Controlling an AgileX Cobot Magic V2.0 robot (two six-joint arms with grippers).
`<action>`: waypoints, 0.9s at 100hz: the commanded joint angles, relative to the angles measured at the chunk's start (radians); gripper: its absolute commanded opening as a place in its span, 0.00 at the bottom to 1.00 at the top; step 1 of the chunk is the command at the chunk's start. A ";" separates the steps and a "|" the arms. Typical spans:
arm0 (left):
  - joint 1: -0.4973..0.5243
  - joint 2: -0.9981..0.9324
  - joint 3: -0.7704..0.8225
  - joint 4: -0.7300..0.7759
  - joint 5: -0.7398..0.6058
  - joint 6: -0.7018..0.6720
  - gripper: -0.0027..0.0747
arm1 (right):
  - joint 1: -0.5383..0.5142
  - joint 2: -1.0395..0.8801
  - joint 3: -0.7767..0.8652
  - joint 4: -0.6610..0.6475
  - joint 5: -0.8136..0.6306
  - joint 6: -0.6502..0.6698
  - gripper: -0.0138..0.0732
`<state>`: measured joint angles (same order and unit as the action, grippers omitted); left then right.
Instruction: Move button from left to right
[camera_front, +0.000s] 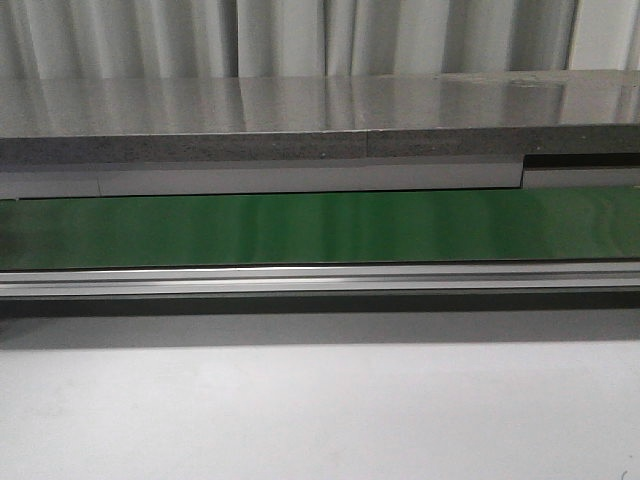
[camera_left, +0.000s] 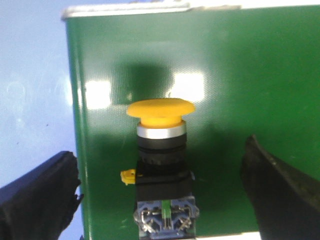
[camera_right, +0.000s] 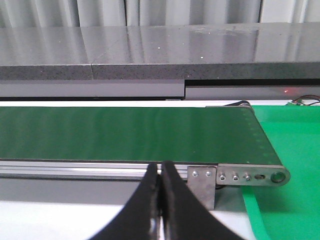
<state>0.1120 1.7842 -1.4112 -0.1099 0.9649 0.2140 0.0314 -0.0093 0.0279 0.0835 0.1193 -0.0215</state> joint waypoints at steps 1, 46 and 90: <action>-0.020 -0.098 -0.024 -0.019 -0.040 0.001 0.85 | -0.001 -0.012 -0.019 -0.009 -0.084 -0.003 0.08; -0.132 -0.536 0.284 -0.021 -0.378 0.003 0.85 | -0.001 -0.012 -0.019 -0.009 -0.084 -0.003 0.08; -0.164 -1.092 0.774 -0.021 -0.714 0.003 0.85 | -0.001 -0.012 -0.019 -0.009 -0.084 -0.003 0.08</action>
<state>-0.0433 0.7959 -0.6878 -0.1176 0.3760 0.2189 0.0314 -0.0093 0.0279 0.0835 0.1193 -0.0215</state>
